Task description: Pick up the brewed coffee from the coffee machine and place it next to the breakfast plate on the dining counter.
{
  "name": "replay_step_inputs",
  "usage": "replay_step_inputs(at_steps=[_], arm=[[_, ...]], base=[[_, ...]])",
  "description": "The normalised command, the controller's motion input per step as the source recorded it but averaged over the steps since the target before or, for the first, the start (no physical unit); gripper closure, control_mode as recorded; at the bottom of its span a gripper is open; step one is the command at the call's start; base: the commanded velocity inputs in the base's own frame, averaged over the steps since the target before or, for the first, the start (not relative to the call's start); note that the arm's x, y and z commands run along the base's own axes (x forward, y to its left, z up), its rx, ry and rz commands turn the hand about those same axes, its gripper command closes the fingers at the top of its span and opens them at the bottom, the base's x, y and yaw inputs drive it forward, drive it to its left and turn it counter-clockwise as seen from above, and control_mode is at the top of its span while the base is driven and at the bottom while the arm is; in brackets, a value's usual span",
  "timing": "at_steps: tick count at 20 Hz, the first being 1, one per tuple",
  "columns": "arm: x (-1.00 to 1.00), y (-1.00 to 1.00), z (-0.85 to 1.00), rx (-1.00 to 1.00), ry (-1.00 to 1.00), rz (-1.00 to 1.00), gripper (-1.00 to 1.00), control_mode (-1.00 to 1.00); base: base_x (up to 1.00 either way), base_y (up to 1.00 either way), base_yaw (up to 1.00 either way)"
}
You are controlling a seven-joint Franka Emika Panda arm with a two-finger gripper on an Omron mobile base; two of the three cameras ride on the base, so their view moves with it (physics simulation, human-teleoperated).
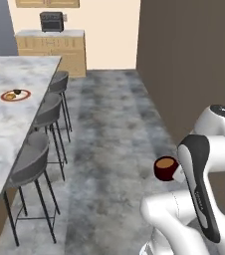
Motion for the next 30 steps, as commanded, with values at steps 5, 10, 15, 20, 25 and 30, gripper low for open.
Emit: replay_step_inputs(at_steps=[5,10,15,20,25,30], arm=[[0.0,0.0,0.0,0.0,0.0,0.0,1.0,1.0],[0.0,0.0,0.0,0.0,0.0,0.0,1.0,1.0],[0.0,0.0,0.0,0.0,0.0,0.0,1.0,1.0],[0.0,0.0,0.0,0.0,0.0,0.0,1.0,1.0],[0.0,0.0,0.0,0.0,0.0,0.0,1.0,1.0],[0.0,0.0,0.0,0.0,0.0,0.0,1.0,1.0]], base=[[1.0,-0.7,0.35],[1.0,-0.6,0.39],[1.0,-0.65,0.39],[1.0,-0.69,0.38],[1.0,-0.68,0.39],[1.0,-0.67,0.39]])
